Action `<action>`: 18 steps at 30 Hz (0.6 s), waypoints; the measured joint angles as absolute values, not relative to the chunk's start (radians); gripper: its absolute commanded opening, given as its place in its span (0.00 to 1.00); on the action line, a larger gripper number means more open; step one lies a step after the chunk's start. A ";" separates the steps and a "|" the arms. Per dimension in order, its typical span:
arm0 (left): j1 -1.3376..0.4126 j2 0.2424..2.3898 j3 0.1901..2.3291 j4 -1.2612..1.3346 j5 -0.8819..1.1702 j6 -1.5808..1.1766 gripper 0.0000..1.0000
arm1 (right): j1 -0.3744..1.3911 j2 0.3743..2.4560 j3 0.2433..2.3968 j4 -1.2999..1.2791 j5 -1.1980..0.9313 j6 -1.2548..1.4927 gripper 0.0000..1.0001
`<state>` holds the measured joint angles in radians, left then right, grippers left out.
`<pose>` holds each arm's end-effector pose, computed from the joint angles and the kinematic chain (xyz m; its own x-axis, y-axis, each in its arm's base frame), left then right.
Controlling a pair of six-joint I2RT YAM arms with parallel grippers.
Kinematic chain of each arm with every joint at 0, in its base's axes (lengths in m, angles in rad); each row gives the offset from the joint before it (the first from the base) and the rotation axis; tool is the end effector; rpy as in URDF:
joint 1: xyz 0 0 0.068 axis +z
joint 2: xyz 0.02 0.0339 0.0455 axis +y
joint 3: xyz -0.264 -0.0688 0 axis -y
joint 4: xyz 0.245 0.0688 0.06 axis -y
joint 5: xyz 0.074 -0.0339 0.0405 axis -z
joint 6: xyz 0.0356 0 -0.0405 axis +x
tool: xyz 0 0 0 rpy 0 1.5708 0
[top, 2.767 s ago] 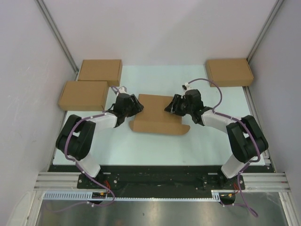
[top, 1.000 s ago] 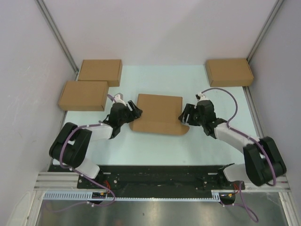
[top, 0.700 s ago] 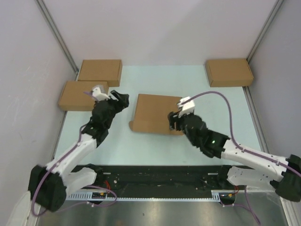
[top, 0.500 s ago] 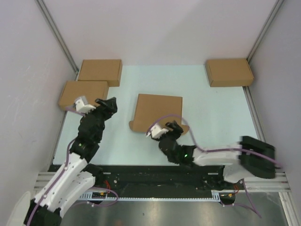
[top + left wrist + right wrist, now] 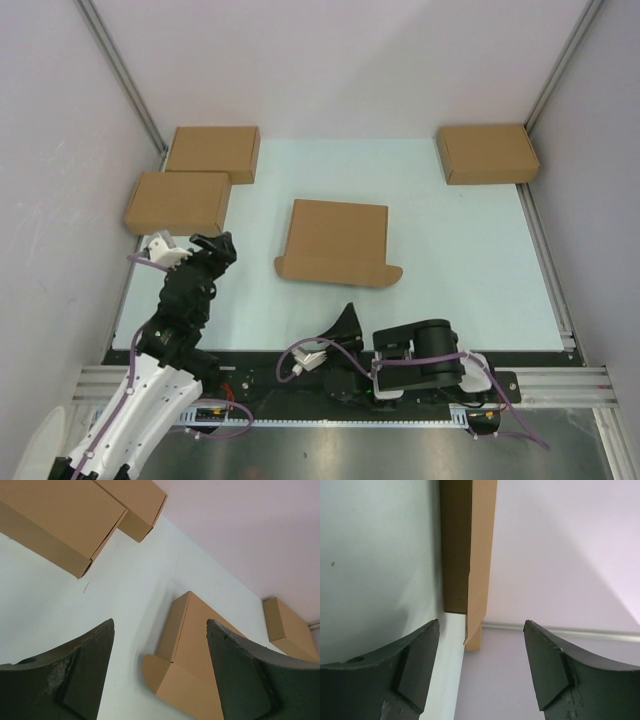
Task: Fold the paper box
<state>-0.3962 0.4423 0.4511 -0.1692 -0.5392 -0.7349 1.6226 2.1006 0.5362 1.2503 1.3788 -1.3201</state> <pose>0.1261 -0.0329 0.2720 -0.0178 -0.6162 -0.7874 -0.2000 0.7738 -0.6011 0.0198 0.2932 0.0717 0.2354 -0.9702 0.0579 -0.0438 -0.0701 -0.9966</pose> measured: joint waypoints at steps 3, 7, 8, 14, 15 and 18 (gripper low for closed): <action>-0.396 0.427 0.442 -0.177 -0.538 -0.744 0.80 | 1.639 2.143 0.551 1.305 1.422 -1.336 0.77; -0.396 0.444 0.437 -0.187 -0.537 -0.757 0.79 | 1.624 2.172 0.582 1.349 1.461 -1.344 0.75; -0.396 0.451 0.437 -0.187 -0.537 -0.760 0.79 | 1.610 2.178 0.593 1.352 1.459 -1.345 0.76; -0.396 0.518 0.437 -0.172 -0.523 -0.770 0.79 | 1.472 2.184 0.625 1.351 1.413 -1.368 0.77; -0.396 0.527 0.437 -0.168 -0.521 -0.771 0.80 | 1.448 2.186 0.634 1.349 1.401 -1.374 0.77; -0.396 0.545 0.429 -0.157 -0.521 -0.775 0.80 | 1.386 2.193 0.661 1.343 1.363 -1.384 0.76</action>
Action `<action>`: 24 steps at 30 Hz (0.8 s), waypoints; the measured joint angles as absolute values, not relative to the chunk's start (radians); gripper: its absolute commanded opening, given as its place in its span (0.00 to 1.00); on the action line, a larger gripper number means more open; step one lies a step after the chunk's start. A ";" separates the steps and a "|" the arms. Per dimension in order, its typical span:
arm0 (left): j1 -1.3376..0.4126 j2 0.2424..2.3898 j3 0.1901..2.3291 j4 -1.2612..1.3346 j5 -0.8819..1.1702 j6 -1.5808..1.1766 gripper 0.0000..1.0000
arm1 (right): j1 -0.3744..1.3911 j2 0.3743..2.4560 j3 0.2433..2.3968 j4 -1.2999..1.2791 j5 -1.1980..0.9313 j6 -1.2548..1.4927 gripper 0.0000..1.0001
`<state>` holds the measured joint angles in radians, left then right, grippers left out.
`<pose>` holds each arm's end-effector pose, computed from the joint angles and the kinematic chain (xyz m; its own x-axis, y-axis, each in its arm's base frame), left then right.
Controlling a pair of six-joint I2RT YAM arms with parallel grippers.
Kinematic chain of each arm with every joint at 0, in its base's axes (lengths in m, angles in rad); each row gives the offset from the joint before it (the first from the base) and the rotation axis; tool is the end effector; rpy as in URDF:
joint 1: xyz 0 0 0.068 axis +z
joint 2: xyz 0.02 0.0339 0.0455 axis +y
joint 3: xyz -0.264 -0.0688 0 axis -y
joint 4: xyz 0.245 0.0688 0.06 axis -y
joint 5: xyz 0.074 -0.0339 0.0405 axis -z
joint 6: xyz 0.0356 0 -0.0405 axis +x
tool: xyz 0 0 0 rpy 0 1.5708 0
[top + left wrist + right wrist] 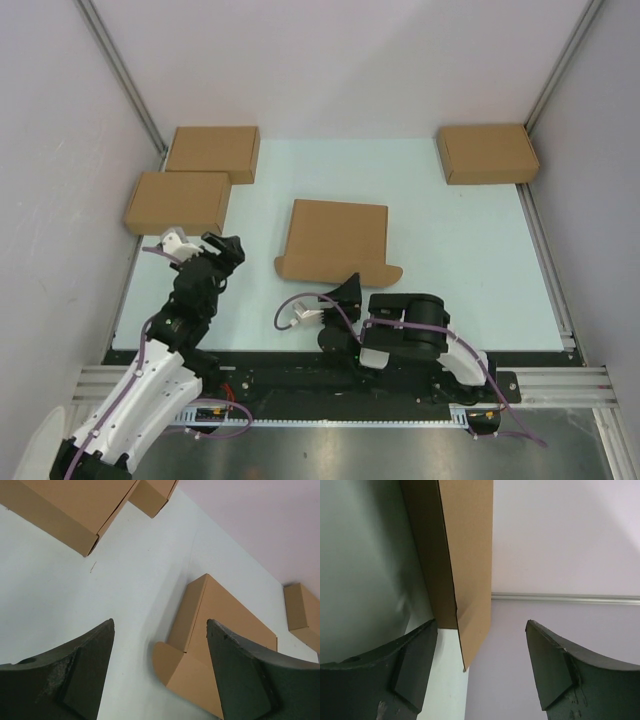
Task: Fold the paper box
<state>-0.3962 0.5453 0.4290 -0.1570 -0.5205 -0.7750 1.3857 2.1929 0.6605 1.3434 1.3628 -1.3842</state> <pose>0.1411 -0.0399 0.2533 -0.1031 -0.6149 -0.7818 -0.2506 0.7767 -0.5778 0.0937 0.3112 0.0702 0.0192 -0.9998 -0.0016 -0.0388 0.0008 -0.9992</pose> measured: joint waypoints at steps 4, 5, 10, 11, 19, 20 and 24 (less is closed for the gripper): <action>-0.396 0.552 0.420 -0.151 -0.521 -0.778 0.79 | 1.342 2.201 0.680 1.341 1.325 -1.391 0.70; -0.396 0.553 0.420 -0.148 -0.520 -0.778 0.79 | 1.332 2.205 0.686 1.340 1.313 -1.393 0.63; -0.396 0.564 0.420 -0.137 -0.520 -0.778 0.79 | 1.302 2.219 0.704 1.327 1.269 -1.406 0.34; -0.396 0.565 0.420 -0.137 -0.520 -0.778 0.80 | 1.298 2.219 0.705 1.326 1.264 -1.405 0.23; -0.396 0.576 0.420 -0.136 -0.519 -0.778 0.79 | 1.300 2.218 0.720 1.330 1.267 -1.427 0.00; -0.396 0.577 0.420 -0.136 -0.519 -0.778 0.79 | 1.300 2.218 0.721 1.333 1.269 -1.430 0.00; -0.396 0.580 0.420 -0.136 -0.519 -0.778 0.79 | 1.301 2.204 0.721 1.330 1.268 -1.438 0.00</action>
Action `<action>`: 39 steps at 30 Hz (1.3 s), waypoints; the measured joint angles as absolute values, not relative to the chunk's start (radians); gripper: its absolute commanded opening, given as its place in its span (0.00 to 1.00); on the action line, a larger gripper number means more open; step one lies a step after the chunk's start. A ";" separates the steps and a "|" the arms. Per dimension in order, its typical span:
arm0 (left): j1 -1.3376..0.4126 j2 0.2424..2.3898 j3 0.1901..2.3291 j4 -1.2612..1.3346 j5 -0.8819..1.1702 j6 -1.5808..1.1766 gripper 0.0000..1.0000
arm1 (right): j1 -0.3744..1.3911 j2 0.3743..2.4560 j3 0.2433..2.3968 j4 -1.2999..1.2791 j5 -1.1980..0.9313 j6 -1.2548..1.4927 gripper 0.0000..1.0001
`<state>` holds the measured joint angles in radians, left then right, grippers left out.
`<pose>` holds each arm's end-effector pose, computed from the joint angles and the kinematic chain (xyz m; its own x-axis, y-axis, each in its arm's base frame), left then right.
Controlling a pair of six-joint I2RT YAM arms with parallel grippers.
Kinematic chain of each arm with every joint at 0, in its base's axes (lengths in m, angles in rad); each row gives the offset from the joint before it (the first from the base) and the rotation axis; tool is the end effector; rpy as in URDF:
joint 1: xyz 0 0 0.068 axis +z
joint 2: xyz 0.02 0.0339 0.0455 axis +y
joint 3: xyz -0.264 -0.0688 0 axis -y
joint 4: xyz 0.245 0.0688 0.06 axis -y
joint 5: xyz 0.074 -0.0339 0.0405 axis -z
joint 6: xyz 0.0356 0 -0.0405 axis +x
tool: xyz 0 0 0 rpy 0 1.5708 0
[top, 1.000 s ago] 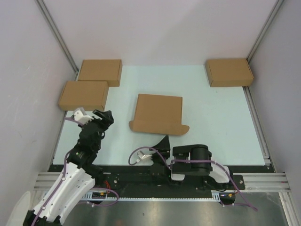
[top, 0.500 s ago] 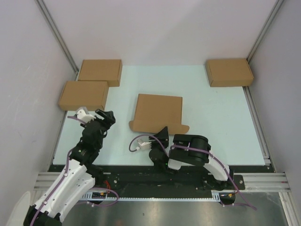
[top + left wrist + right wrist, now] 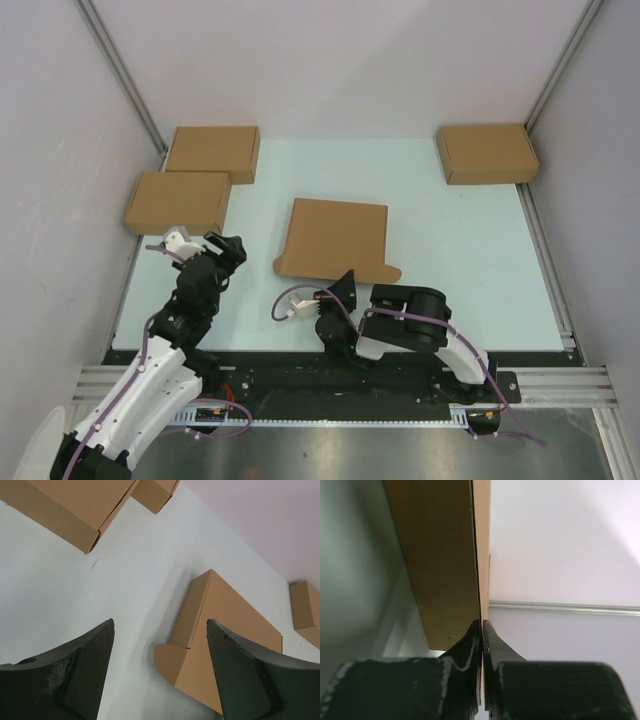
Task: Fold the paper box
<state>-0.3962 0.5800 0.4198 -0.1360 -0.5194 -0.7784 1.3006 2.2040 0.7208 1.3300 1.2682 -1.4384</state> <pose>0.1461 -0.0420 0.2477 -0.1195 -0.6108 -0.7828 -0.2624 0.7798 -0.5684 0.1238 0.3196 0.0746 0.0297 -0.9995 0.0139 -0.0450 -0.0153 -0.9989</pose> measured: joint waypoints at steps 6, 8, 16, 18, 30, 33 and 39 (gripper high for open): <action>-0.395 0.579 0.421 -0.136 -0.528 -0.776 0.80 | 1.309 2.064 0.721 1.298 1.264 -1.481 0.00; -0.386 0.581 0.430 -0.134 -0.529 -0.775 0.80 | 1.320 1.991 0.725 1.299 1.263 -1.512 0.00; -0.298 0.622 0.561 -0.130 -0.533 -0.761 0.81 | 1.376 1.800 0.764 1.268 1.291 -1.531 0.00; -0.291 0.629 0.599 -0.128 -0.548 -0.748 0.81 | 1.382 1.715 0.775 1.139 1.308 -1.442 0.00; -0.271 0.686 0.698 -0.103 -0.540 -0.734 0.81 | 1.295 1.369 1.225 -0.290 1.072 -0.424 0.00; -0.271 0.709 0.666 -0.089 -0.529 -0.741 0.81 | 1.274 1.378 1.216 -0.430 0.996 -0.330 0.00; -0.259 0.793 0.650 -0.061 -0.519 -0.741 0.81 | 1.220 1.382 1.205 -0.561 0.852 -0.261 0.00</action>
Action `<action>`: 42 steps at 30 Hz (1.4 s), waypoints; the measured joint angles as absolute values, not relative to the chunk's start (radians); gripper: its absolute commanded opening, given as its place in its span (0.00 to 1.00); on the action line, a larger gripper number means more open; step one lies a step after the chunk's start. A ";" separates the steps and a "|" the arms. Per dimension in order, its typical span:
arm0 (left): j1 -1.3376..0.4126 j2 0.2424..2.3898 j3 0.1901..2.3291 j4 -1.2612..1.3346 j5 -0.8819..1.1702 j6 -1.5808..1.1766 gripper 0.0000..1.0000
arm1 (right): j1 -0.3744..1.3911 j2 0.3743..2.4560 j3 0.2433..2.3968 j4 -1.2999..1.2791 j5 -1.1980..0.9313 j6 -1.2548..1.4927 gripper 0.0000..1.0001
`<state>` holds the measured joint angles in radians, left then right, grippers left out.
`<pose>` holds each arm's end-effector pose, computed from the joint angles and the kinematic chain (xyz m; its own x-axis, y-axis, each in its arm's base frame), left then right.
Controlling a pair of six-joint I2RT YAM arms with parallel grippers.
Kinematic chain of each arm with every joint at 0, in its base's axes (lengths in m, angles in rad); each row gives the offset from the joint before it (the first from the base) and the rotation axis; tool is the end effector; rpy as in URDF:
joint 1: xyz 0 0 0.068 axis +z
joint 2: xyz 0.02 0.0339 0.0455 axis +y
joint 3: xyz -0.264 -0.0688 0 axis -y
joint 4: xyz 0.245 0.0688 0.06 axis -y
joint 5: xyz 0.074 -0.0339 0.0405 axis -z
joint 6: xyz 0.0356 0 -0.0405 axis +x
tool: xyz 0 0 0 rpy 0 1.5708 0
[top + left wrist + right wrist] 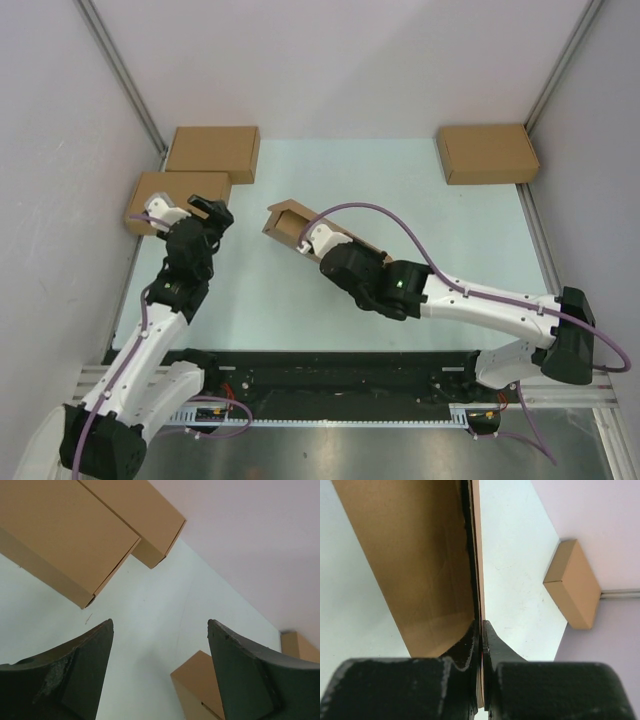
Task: Fold the paper box
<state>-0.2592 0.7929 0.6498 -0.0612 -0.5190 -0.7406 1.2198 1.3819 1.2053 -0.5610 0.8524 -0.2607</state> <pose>0.1867 -0.0312 0.3047 0.0219 -0.6119 -0.7906 -0.3146 0.7464 -0.5864 0.1263 0.2671 0.3233 -0.1135 -0.8034 -0.5846 -0.4717 0.5614 -0.6800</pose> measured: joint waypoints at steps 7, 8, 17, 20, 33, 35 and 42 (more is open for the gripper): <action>-0.224 0.965 0.651 0.033 -0.478 -0.743 0.80 | 1.136 1.367 1.206 -0.571 0.779 -0.238 0.00; -0.222 0.996 0.651 0.044 -0.464 -0.745 0.79 | 1.124 1.367 1.206 -0.571 0.774 -0.237 0.00; -0.221 1.248 0.650 0.265 -0.351 -0.789 0.78 | 1.088 1.432 1.217 -0.505 0.783 -0.276 0.00; -0.221 1.323 0.669 0.307 -0.339 -0.788 0.78 | 1.081 1.464 1.221 -0.466 0.804 -0.307 0.00; -0.213 1.529 0.752 0.435 -0.277 -0.787 0.75 | 1.076 1.639 1.308 -0.327 0.852 -0.407 0.12; -0.213 1.536 0.748 0.439 -0.273 -0.787 0.74 | 1.075 1.649 1.310 -0.312 0.854 -0.413 0.16; -0.210 1.536 0.681 0.469 -0.267 -0.833 0.73 | 1.074 1.662 1.311 -0.282 0.832 -0.396 0.32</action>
<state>-0.2104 1.5364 0.6811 0.4686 -0.2672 -0.8333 1.0744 1.6615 1.3106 -0.2825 0.8322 -0.3962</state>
